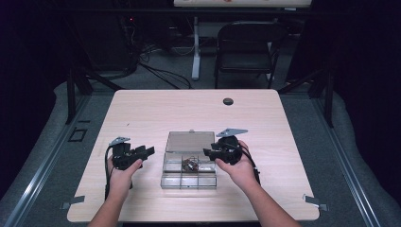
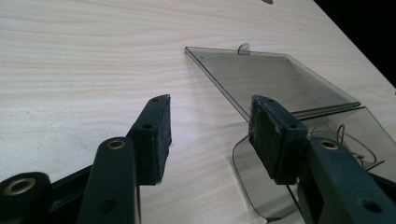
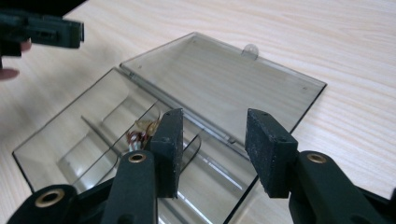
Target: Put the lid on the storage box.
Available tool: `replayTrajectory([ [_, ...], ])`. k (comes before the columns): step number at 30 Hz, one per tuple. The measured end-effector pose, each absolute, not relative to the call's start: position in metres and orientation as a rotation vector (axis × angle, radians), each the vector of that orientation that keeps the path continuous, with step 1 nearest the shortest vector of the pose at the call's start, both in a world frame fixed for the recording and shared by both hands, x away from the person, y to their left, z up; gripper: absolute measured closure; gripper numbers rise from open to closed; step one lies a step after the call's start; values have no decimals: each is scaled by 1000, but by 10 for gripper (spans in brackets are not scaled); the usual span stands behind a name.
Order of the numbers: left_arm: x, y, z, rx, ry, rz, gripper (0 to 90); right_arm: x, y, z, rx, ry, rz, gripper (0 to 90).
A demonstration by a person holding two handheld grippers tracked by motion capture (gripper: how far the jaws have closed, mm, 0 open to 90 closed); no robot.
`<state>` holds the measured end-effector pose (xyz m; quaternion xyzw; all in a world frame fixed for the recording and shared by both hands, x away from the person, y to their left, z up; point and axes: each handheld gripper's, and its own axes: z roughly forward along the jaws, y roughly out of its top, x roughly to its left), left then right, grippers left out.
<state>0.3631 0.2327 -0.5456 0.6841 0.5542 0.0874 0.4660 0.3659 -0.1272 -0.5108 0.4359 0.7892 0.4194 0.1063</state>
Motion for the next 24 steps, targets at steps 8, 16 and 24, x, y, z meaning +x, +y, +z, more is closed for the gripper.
replayTrajectory([
  [8,376,227,-544,1756,1345,211,444,379,-138,-512,1328,2233,1224,543],
  [16,387,214,-536,1782,1321,208,456,388,-142,-516,1314,2213,1171,537],
  [24,403,201,-536,1788,1354,165,473,399,-145,-523,1472,2145,1256,485],
])
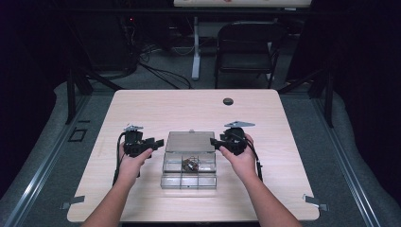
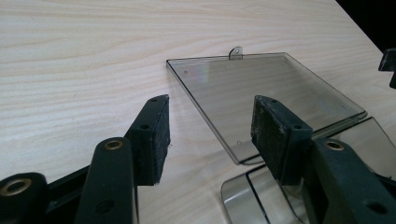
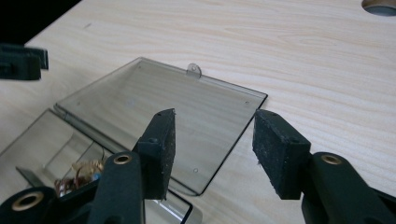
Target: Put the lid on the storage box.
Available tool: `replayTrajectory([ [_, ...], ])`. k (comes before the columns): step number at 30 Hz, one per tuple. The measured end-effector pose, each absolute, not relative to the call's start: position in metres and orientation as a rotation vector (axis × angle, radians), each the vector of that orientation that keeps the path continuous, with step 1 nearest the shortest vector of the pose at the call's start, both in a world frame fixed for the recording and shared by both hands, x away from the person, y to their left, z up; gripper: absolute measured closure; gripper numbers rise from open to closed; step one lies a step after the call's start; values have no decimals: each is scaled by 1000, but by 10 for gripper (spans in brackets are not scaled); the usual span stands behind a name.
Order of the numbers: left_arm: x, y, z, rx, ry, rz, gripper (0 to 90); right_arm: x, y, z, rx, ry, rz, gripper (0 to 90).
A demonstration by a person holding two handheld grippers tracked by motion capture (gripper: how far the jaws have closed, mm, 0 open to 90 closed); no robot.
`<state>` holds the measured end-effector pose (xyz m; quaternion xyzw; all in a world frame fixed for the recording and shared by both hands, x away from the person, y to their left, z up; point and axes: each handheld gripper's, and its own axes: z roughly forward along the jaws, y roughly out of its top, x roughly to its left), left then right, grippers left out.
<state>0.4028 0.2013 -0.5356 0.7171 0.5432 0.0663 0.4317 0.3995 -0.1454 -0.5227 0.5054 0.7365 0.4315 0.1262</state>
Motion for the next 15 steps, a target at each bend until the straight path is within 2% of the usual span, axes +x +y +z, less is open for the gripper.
replayTrajectory([
  [15,420,190,-546,1794,1374,70,471,410,-147,-531,1556,2083,1159,480],
])
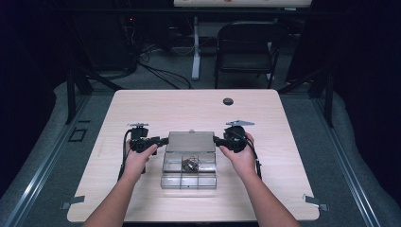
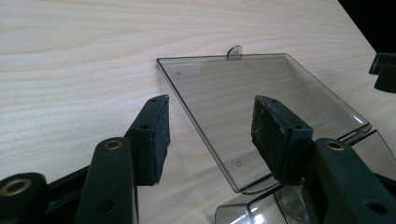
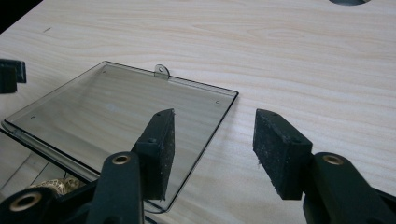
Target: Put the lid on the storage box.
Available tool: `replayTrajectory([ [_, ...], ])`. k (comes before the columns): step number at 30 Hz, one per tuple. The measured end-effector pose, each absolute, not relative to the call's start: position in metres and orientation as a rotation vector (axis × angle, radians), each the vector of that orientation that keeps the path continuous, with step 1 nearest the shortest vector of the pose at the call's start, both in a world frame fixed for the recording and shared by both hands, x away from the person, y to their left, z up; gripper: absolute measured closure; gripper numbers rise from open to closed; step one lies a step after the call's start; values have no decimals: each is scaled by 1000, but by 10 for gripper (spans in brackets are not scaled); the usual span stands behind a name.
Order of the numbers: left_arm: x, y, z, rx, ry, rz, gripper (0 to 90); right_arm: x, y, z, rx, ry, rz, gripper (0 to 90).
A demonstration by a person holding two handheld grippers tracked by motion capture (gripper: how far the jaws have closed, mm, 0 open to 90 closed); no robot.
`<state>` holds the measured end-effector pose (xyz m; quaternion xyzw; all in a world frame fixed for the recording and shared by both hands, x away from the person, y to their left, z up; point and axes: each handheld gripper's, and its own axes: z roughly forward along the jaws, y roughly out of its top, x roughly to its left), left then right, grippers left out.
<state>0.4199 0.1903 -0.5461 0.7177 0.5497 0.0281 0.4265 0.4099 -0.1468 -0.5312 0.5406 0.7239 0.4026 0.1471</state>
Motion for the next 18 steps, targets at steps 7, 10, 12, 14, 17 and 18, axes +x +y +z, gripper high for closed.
replayTrajectory([
  [7,422,186,-549,1814,1385,43,494,413,-142,-535,1573,2112,1174,543],
  [10,424,185,-551,1821,1401,34,500,414,-139,-536,1586,2123,1171,541],
  [12,424,185,-552,1818,1415,23,511,416,-136,-537,1594,2135,1163,535],
  [14,425,185,-553,1809,1414,14,513,418,-135,-538,1611,2162,1145,536],
  [17,425,184,-555,1794,1424,10,514,419,-132,-540,1617,2190,1137,537],
  [18,425,183,-555,1792,1423,10,515,420,-132,-540,1623,2195,1142,537],
])
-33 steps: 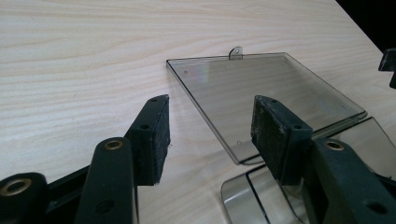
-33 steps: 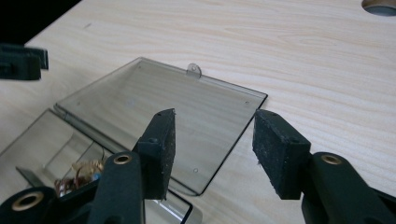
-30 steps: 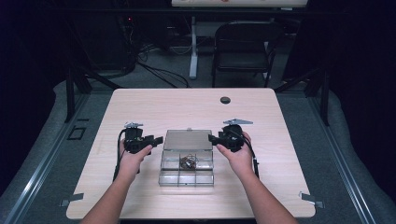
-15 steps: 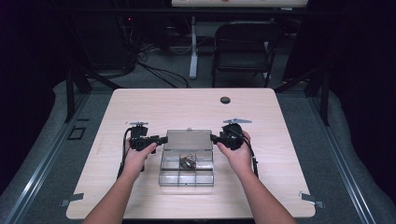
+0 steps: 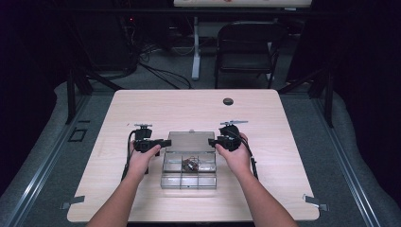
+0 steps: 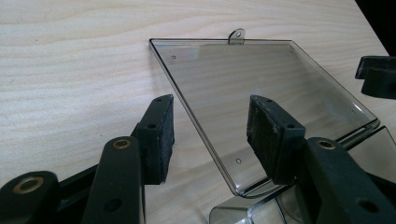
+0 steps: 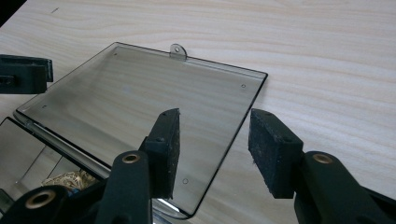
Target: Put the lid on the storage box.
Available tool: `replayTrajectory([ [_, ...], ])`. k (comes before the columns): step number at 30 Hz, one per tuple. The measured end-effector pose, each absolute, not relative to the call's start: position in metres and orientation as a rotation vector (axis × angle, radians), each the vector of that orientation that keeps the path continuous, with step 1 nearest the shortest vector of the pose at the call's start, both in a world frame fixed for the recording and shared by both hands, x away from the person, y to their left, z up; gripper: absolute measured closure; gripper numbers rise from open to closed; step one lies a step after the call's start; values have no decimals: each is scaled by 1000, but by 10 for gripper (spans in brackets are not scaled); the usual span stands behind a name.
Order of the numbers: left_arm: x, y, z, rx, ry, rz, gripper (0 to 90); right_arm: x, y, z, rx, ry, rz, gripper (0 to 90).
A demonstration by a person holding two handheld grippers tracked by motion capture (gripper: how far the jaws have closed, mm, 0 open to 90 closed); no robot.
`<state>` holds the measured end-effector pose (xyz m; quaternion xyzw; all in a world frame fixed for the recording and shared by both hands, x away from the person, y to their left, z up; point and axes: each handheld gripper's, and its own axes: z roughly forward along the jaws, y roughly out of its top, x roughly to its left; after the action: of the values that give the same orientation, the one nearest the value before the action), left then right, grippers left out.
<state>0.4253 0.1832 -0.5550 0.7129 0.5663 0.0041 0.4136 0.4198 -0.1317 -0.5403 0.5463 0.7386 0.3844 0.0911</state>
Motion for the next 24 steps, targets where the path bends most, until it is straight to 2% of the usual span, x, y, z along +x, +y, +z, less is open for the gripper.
replayTrajectory([
  [24,427,178,-558,1819,1414,-45,516,427,-130,-551,1758,2255,1167,500],
])
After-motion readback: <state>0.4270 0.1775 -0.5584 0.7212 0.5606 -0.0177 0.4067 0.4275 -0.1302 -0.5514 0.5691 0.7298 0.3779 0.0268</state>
